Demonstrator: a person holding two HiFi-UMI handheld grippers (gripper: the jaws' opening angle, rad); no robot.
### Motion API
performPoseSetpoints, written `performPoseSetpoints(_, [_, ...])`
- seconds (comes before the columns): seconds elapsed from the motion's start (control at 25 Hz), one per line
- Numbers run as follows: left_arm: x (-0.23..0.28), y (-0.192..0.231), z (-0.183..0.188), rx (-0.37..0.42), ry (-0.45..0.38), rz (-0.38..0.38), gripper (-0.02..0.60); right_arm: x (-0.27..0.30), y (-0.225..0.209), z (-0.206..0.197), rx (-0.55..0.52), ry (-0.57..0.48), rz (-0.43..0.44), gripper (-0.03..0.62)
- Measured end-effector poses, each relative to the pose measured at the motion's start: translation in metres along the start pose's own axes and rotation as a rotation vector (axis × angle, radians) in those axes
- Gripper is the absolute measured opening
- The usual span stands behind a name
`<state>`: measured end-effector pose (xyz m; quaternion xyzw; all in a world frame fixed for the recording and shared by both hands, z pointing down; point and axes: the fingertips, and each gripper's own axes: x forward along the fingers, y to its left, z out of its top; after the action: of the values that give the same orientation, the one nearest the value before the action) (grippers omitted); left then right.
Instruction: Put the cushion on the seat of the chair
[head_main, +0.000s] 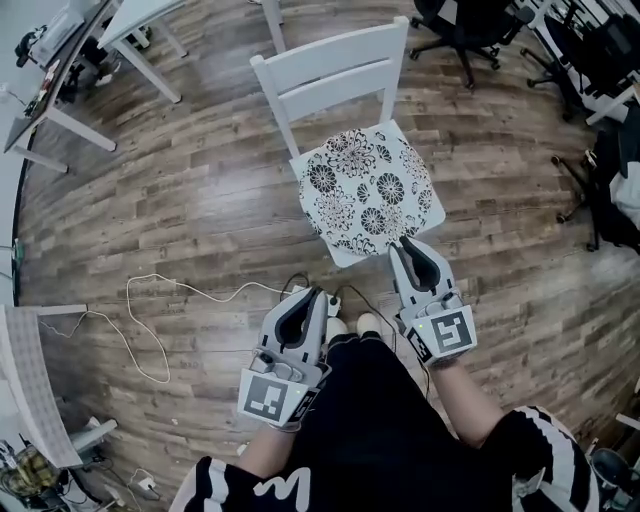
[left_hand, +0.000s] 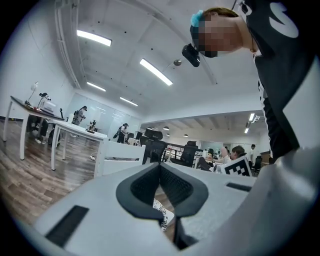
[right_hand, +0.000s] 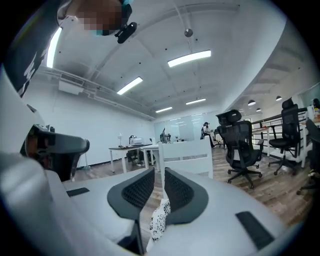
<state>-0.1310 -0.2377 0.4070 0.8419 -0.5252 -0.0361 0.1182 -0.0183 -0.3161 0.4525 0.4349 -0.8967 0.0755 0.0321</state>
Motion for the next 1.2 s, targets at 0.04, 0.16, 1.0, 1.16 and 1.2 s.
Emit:
performPoseSetpoints(0.04, [-0.001, -0.001, 0.005, 0.005, -0.006, -0.002, 0.006, -0.003, 0.004, 0.013, -0.009, -0.019, 0.007, 0.072])
performPoseSetpoints(0.16, [-0.001, -0.007, 0.021, 0.011, -0.030, -0.014, 0.006, -0.009, 0.017, 0.050, -0.028, -0.075, 0.021, 0.059])
performPoseSetpoints(1.0, [-0.027, -0.037, 0.090, 0.074, -0.183, -0.134, 0.006, -0.044, 0.095, 0.129, -0.070, -0.240, 0.075, 0.020])
performPoseSetpoints(1.16, [-0.035, -0.052, 0.097, 0.099, -0.205, -0.147, 0.006, -0.053, 0.097, 0.136, -0.067, -0.249, 0.087, 0.021])
performPoseSetpoints(1.2, [-0.038, -0.057, 0.098, 0.108, -0.210, -0.150, 0.006, -0.057, 0.097, 0.138, -0.068, -0.255, 0.088, 0.021])
